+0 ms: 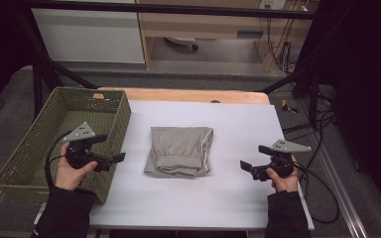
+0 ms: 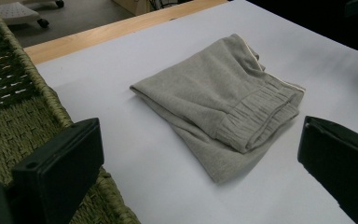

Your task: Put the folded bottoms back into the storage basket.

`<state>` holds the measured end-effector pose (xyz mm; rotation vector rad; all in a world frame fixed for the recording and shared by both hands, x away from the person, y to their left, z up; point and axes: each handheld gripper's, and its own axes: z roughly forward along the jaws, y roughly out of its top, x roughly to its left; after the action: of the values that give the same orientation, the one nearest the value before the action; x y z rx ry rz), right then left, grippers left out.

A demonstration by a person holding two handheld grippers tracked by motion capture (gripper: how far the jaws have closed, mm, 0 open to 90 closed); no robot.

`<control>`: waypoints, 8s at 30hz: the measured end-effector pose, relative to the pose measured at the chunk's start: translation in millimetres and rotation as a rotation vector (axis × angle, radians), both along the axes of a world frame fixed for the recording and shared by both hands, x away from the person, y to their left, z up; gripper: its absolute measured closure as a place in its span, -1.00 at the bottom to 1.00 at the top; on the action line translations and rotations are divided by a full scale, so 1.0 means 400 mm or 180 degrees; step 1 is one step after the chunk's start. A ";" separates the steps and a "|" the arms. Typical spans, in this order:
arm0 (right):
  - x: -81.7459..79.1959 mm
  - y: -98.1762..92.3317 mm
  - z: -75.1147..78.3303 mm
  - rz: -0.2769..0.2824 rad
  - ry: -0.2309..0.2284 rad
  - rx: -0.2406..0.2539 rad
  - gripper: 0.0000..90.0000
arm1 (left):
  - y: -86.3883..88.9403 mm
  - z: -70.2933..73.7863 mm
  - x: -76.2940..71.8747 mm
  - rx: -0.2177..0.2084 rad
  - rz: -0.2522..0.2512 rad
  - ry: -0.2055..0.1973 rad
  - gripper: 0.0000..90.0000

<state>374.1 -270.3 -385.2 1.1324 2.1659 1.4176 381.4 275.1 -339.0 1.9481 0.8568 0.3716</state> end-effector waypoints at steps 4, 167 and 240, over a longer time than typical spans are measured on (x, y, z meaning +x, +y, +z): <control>0.000 0.002 0.000 -0.0003 0.0007 -0.0004 -0.99 | -0.003 0.005 -0.001 0.0012 0.0005 -0.0002 -1.00; 0.006 0.012 -0.014 0.0027 0.0065 -0.0050 -0.99 | -0.289 -0.206 0.228 0.0622 0.0595 0.0716 -0.85; 0.030 0.100 -0.027 0.0033 0.0101 -0.0157 -0.99 | -0.306 -0.251 0.244 0.0453 0.0536 0.1068 0.68</control>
<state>386.2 -230.4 -396.0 1.1351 2.2190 1.3517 479.1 152.8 -439.4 2.1105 1.2452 0.2094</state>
